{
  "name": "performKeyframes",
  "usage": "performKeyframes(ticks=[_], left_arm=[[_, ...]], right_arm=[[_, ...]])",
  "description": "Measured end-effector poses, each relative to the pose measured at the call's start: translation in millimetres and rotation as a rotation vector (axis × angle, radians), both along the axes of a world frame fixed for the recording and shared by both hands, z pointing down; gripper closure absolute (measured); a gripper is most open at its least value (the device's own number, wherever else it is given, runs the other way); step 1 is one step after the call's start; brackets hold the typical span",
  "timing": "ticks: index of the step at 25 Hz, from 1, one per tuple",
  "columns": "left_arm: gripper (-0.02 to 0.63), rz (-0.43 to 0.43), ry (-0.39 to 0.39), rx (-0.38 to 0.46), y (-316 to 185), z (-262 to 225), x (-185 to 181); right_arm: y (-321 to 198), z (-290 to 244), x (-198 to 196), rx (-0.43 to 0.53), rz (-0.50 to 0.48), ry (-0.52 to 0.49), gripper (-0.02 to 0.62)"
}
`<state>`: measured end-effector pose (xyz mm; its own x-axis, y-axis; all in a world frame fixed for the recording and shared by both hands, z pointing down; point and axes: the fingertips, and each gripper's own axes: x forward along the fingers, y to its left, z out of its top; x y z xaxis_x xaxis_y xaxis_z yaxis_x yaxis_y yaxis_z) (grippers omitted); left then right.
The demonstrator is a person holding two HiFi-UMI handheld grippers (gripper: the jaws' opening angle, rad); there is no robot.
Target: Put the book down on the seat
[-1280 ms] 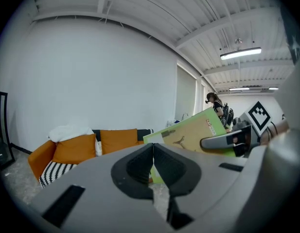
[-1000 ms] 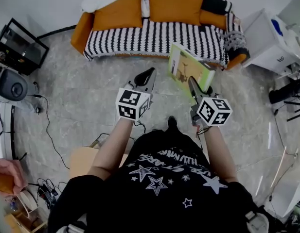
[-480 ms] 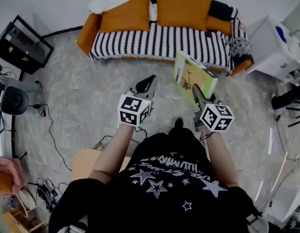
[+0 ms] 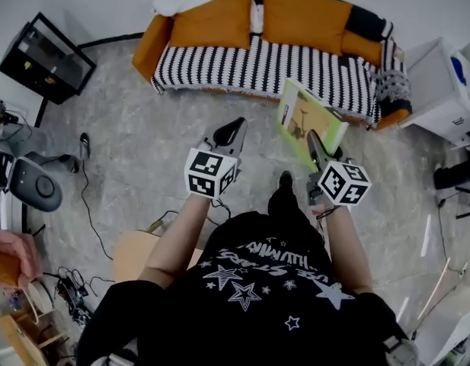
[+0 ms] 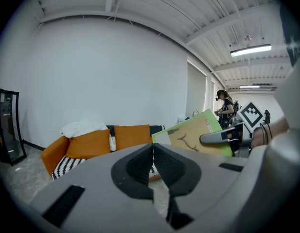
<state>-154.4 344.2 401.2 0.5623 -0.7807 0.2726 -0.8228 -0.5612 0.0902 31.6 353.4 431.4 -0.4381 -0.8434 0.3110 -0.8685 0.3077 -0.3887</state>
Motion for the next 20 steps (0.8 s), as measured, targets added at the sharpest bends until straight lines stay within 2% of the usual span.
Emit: performKeyframes(ticks=[12,20], left_arm=[[0.595,-0.097,-0.005,-0.024,-101,1,23],[0.595,-0.155,-0.019,-0.049,-147,3,47]], right_arm=[[-114,3,37,-0.018,-0.049,-0.028,0.451],[-171,11,62,-0.050,-0.098,-0.047,0.450]])
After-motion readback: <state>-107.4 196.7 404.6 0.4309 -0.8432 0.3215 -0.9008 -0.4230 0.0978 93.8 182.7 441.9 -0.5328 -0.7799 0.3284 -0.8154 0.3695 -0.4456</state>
